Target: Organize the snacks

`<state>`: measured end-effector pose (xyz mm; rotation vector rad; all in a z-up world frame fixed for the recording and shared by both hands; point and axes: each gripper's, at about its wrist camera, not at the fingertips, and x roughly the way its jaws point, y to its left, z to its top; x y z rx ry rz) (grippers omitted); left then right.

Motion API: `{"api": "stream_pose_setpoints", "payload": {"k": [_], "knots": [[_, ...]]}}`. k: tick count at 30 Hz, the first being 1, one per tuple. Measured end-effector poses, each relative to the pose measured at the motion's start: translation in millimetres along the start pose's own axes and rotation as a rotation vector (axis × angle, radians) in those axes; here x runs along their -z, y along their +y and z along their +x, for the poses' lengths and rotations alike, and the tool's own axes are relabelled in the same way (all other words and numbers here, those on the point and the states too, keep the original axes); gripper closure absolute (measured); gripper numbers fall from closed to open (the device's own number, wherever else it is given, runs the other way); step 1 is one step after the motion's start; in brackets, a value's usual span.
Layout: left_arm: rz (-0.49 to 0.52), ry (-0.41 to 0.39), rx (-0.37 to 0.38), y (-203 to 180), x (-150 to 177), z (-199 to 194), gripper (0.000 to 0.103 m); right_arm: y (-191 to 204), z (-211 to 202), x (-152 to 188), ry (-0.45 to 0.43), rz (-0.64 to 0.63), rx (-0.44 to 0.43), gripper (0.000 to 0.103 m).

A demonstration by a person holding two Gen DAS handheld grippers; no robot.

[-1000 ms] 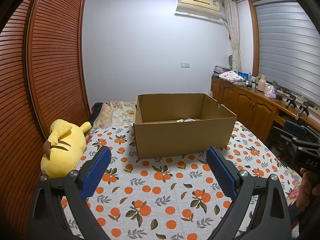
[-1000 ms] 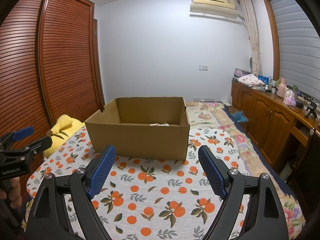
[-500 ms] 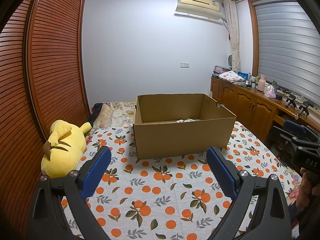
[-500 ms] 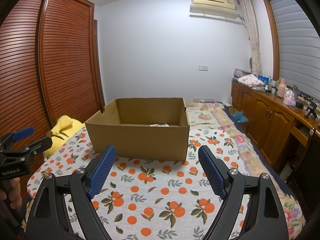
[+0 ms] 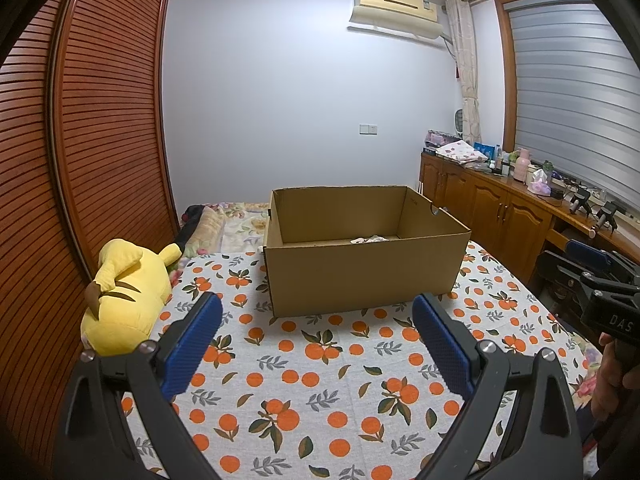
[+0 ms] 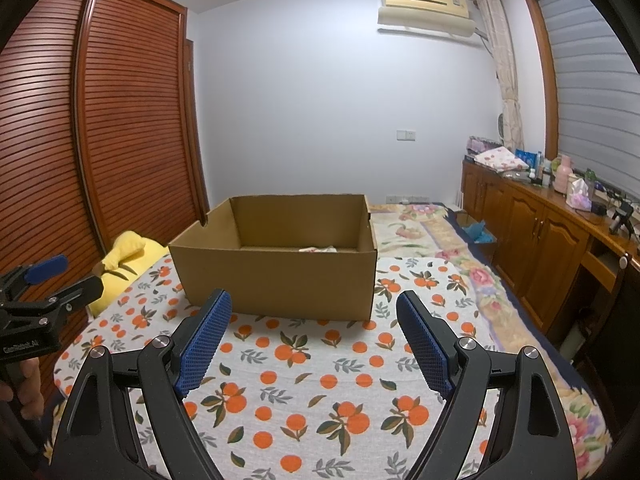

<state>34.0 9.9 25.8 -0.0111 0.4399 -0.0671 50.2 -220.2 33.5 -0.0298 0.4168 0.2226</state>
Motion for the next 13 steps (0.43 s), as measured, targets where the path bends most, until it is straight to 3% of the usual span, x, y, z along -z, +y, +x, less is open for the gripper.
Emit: {"api": "stream_pose_setpoints", "payload": {"k": [13], "knots": [[0.004,0.004,-0.002,-1.3,1.5,1.2,0.006,-0.2,-0.1,0.5,0.0,-0.001,0.0,0.016]]}}
